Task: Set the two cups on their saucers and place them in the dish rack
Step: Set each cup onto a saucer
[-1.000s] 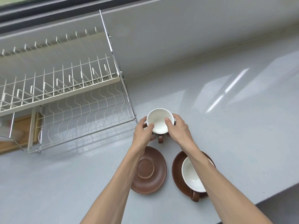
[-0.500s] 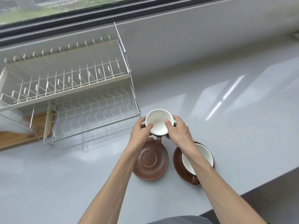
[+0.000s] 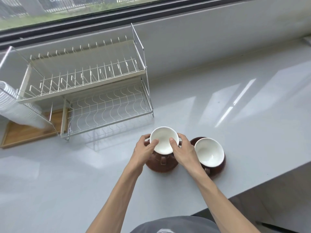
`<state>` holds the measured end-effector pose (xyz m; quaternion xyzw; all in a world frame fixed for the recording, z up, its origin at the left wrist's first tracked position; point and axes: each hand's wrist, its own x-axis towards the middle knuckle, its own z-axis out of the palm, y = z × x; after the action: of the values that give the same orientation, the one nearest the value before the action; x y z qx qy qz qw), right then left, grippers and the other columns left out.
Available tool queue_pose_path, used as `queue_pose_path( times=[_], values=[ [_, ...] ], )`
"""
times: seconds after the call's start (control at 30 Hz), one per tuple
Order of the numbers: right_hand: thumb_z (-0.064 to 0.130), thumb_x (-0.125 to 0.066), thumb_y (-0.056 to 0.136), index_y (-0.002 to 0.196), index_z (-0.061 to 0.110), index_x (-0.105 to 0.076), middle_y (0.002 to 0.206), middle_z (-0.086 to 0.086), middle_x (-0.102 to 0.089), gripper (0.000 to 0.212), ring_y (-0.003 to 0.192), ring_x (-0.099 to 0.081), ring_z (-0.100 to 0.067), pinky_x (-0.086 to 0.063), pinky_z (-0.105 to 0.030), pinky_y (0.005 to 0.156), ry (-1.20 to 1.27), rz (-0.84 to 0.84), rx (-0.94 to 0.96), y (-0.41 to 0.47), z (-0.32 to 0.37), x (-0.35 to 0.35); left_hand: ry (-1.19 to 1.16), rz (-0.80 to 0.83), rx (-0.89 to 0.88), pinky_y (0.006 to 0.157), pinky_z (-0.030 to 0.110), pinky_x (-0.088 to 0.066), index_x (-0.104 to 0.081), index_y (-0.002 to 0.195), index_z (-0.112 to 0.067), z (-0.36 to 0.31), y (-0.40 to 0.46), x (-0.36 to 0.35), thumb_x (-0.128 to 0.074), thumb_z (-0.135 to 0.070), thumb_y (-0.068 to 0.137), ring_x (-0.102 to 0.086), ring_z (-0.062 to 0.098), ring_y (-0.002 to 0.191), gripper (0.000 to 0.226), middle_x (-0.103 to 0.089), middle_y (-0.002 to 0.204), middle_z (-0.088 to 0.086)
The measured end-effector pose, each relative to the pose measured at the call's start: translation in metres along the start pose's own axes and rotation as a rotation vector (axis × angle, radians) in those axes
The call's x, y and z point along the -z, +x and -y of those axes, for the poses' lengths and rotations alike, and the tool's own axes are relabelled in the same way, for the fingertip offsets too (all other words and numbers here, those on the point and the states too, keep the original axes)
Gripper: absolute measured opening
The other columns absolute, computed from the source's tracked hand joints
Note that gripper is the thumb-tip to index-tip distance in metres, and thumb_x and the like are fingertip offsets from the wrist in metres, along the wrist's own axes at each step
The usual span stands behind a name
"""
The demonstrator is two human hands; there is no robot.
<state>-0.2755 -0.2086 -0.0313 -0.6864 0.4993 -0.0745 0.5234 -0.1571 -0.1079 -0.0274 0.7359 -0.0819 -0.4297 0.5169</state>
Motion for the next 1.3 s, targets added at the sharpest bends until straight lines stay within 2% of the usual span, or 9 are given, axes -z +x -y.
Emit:
queue_pose_path(
  times=[0.07, 0.13, 0.23, 0.57, 0.73, 0.9, 1.03, 1.17, 1.3],
  values=[
    [0.061, -0.048, 0.079, 0.128, 0.027, -0.053, 0.116, -0.005, -0.068, 0.059, 0.108, -0.064, -0.032, -0.054, -0.050, 0.090, 0.016, -0.001, -0.021, -0.004, -0.009, -0.006, -0.015, -0.001, 0.013, 0.090, 0.046, -0.060, -0.055, 0.122, -0.029, 0.007, -0.005, 0.001, -0.066, -0.030, 0.093, -0.071, 0.026, 0.105, 0.032, -0.066, 0.116, 0.003],
    [0.064, -0.047, 0.076, 0.123, 0.032, -0.054, 0.112, -0.001, -0.067, 0.058, 0.104, -0.065, -0.031, -0.056, -0.050, 0.087, 0.022, 0.001, -0.033, -0.004, -0.017, -0.011, -0.018, -0.001, 0.027, 0.087, 0.042, -0.061, -0.054, 0.125, -0.028, 0.013, -0.010, 0.002, -0.065, -0.030, 0.093, -0.069, 0.025, 0.107, 0.034, -0.065, 0.115, 0.000],
    [0.063, -0.049, 0.077, 0.126, 0.033, -0.055, 0.113, 0.003, -0.066, 0.057, 0.106, -0.065, -0.028, -0.056, -0.049, 0.088, 0.025, 0.005, -0.038, -0.008, -0.021, -0.016, -0.024, -0.004, 0.028, 0.084, 0.037, -0.061, -0.053, 0.125, -0.030, 0.019, -0.013, 0.004, -0.066, -0.030, 0.092, -0.067, 0.024, 0.110, 0.035, -0.064, 0.113, -0.003],
    [0.067, -0.048, 0.077, 0.131, 0.032, -0.052, 0.121, 0.002, -0.066, 0.064, 0.114, -0.062, -0.027, -0.054, -0.048, 0.093, 0.019, 0.036, -0.049, -0.005, -0.028, -0.023, -0.053, 0.006, 0.075, 0.093, 0.042, -0.058, -0.051, 0.123, -0.029, 0.027, -0.010, 0.006, -0.065, -0.029, 0.093, -0.065, 0.023, 0.111, 0.033, -0.061, 0.113, -0.004],
    [0.064, -0.049, 0.080, 0.129, 0.033, -0.052, 0.120, 0.004, -0.065, 0.058, 0.112, -0.062, -0.025, -0.054, -0.047, 0.093, 0.016, 0.047, -0.041, -0.003, -0.028, -0.023, -0.049, 0.012, 0.077, 0.093, 0.041, -0.058, -0.050, 0.124, -0.029, 0.028, -0.010, 0.007, -0.065, -0.029, 0.094, -0.065, 0.022, 0.109, 0.033, -0.061, 0.110, -0.006],
    [0.060, -0.051, 0.083, 0.127, 0.037, -0.053, 0.117, 0.007, -0.065, 0.049, 0.110, -0.063, -0.023, -0.056, -0.047, 0.091, 0.033, 0.062, -0.036, 0.001, -0.029, -0.025, -0.046, 0.011, 0.073, 0.091, 0.038, -0.058, -0.050, 0.129, -0.030, 0.029, -0.009, 0.009, -0.065, -0.030, 0.094, -0.066, 0.023, 0.111, 0.037, -0.063, 0.116, -0.004],
    [0.065, -0.048, 0.080, 0.128, 0.038, -0.052, 0.121, 0.008, -0.065, 0.055, 0.112, -0.063, -0.021, -0.055, -0.046, 0.092, 0.044, 0.058, -0.026, 0.002, -0.032, -0.026, -0.038, 0.014, 0.068, 0.094, 0.040, -0.057, -0.049, 0.127, -0.032, 0.029, -0.007, 0.010, -0.064, -0.030, 0.094, -0.066, 0.024, 0.112, 0.036, -0.063, 0.120, -0.003],
    [0.067, -0.043, 0.081, 0.131, 0.038, -0.049, 0.123, 0.003, -0.065, 0.059, 0.111, -0.064, -0.027, -0.054, -0.048, 0.094, 0.034, 0.056, -0.034, 0.004, -0.037, -0.026, -0.022, 0.020, 0.060, 0.095, 0.041, -0.056, -0.049, 0.129, -0.033, 0.030, -0.008, 0.009, -0.064, -0.032, 0.094, -0.064, 0.023, 0.115, 0.038, -0.062, 0.118, -0.009],
    [0.067, -0.041, 0.081, 0.129, 0.041, -0.049, 0.117, 0.002, -0.067, 0.055, 0.107, -0.065, -0.027, -0.055, -0.048, 0.092, 0.014, 0.057, -0.030, 0.004, -0.042, -0.023, -0.008, 0.014, 0.053, 0.093, 0.040, -0.056, -0.049, 0.127, -0.035, 0.034, -0.010, 0.008, -0.062, -0.031, 0.095, -0.062, 0.019, 0.115, 0.034, -0.061, 0.116, -0.012]
  ],
)
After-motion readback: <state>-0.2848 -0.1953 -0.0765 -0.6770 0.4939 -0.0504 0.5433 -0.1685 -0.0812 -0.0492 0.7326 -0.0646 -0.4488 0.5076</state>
